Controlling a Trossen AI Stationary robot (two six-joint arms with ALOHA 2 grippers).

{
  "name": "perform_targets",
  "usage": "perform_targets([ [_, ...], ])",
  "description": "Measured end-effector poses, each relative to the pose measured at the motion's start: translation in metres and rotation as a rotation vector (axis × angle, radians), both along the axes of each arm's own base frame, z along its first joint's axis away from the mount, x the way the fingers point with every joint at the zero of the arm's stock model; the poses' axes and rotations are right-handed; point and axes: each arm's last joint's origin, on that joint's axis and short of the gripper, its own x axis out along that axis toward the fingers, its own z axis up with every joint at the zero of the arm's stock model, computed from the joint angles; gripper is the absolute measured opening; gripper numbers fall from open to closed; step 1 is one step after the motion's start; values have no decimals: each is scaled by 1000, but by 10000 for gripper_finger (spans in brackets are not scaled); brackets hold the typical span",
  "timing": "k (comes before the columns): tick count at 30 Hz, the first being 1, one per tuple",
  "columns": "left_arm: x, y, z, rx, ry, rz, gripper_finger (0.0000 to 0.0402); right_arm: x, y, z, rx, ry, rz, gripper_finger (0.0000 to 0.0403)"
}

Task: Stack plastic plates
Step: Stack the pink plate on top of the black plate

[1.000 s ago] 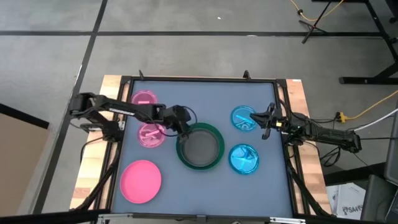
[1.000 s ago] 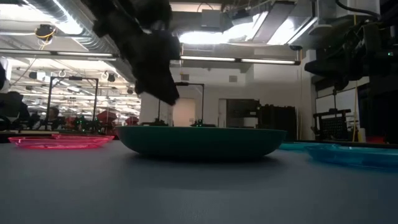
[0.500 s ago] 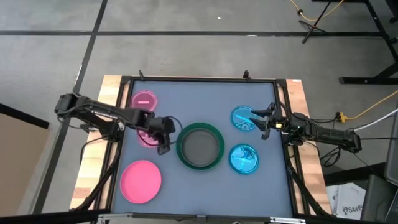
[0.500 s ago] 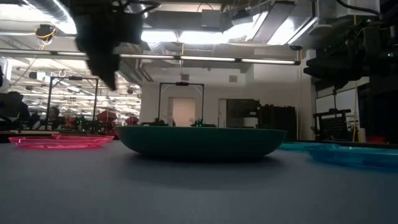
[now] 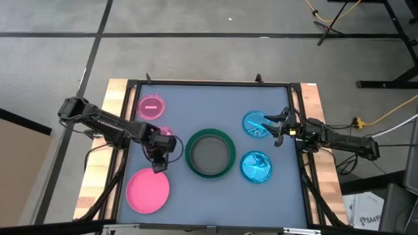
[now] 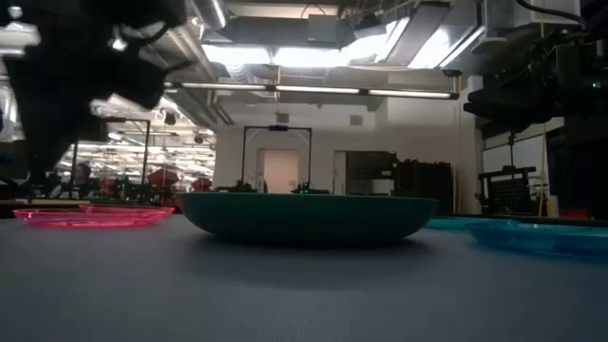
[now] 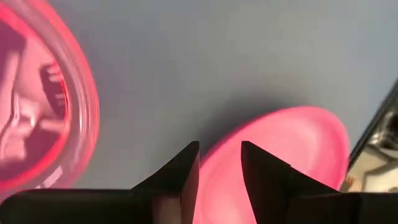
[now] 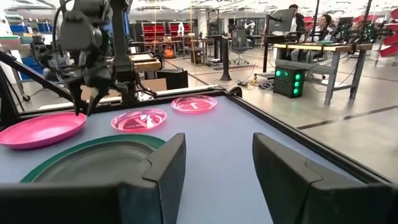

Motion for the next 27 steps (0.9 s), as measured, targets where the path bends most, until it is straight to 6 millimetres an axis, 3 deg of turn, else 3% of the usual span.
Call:
perform_targets([
  [9,-21,-8,-25,5,90,-71,111,0,0,0,-1,0,0,177],
  [27,-32,-18,-48,-12,57,-70,107,0,0,0,-1,1,1,177],
])
